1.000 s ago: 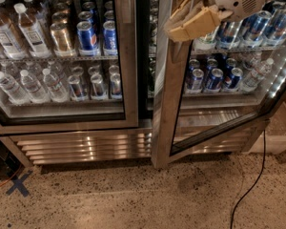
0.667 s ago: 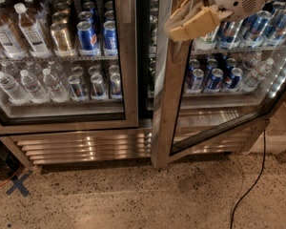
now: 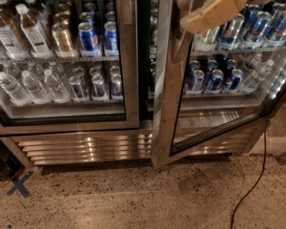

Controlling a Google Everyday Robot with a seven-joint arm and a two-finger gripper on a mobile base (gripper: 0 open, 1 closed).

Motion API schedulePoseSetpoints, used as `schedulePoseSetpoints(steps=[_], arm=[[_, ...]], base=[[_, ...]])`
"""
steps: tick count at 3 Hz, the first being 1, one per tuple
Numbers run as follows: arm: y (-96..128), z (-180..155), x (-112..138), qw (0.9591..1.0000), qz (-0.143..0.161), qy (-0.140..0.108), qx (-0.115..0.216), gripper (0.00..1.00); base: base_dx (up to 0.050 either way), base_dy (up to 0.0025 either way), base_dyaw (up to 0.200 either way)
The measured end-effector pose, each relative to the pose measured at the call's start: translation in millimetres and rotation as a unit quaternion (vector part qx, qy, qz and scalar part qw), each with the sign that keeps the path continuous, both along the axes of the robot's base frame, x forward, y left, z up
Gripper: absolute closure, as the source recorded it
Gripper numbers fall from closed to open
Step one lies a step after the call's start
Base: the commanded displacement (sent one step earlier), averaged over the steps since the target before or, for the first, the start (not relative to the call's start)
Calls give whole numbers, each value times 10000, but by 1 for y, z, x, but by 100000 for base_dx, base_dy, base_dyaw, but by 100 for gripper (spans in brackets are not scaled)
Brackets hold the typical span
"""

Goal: Open right fridge door

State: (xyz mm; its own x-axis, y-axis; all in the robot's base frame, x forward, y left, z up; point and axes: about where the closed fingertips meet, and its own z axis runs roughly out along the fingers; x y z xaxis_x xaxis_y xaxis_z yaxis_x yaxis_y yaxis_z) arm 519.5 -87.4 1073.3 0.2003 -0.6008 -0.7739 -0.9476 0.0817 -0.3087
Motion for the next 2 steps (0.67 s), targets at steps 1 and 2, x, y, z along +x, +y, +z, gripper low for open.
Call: schedulePoseSetpoints(steps=[1,2], arm=[[-6,5,-4,9999,-84,-54,-35,0],[-44,37,-18,9952,-867,-373,-244,0]], base=[[0,0,0],[0,0,0]])
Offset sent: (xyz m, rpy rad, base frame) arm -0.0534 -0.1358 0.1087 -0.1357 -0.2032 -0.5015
